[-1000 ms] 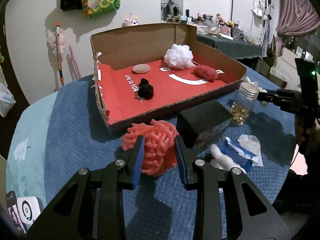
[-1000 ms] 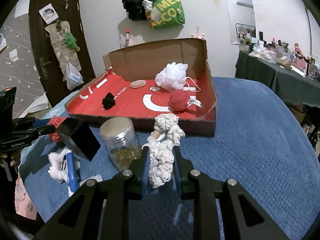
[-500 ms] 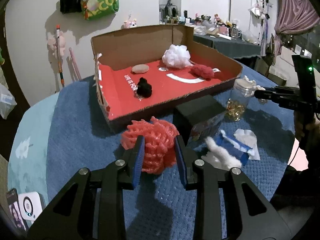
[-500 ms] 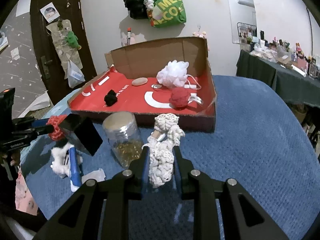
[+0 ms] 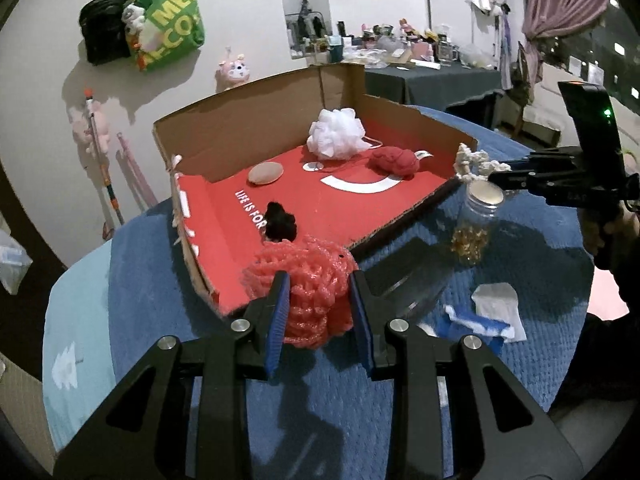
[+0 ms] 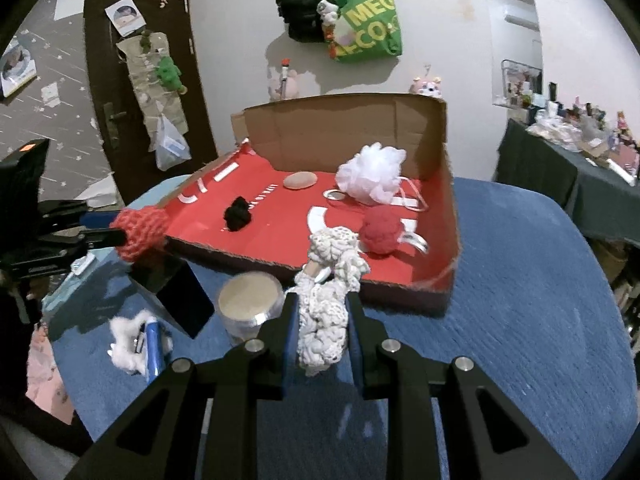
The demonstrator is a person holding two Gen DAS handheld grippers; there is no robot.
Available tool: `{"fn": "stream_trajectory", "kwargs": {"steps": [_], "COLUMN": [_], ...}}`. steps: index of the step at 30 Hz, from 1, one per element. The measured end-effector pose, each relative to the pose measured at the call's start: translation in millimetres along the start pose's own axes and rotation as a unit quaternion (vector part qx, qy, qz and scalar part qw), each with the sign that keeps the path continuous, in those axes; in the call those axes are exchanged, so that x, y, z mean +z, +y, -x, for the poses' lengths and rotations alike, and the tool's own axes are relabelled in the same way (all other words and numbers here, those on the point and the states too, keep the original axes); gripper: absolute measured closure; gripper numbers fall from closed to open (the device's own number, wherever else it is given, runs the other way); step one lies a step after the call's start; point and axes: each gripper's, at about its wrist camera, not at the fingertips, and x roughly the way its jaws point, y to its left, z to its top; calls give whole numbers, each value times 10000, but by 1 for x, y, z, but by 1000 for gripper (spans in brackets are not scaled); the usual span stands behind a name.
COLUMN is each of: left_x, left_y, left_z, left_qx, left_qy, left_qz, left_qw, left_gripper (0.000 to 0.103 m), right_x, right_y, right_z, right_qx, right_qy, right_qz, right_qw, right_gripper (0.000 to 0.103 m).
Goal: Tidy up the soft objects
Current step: 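Carry the mesh ball with the left gripper while the right gripper carries the scrunchie into the box, then open the left gripper to release the mesh ball while the right gripper releases the scrunchie in the box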
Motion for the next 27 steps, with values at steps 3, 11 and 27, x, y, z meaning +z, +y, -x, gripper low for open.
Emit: {"fn": "stream_trajectory", "kwargs": {"steps": [3,11,27], "left_x": [8,35,115], "left_y": [3,10,5], "left_z": [-8,-20,-112], "left_qx": [-118,-378,-733], "left_qy": [59,55,431], "left_qz": [-73,-146,-737], "left_qw": [9999,9992,9936], "left_gripper": [75,75,75], "right_x": [7,27,101], "right_y": [-4,-13,-20], "right_z": [-7,-22,-120], "right_qx": [200,653,656], "right_qy": [72,163,994], "right_qz": [-14,-140,-2], "right_qw": [9998,9976,9929], "right_gripper": [79,79,79]}}
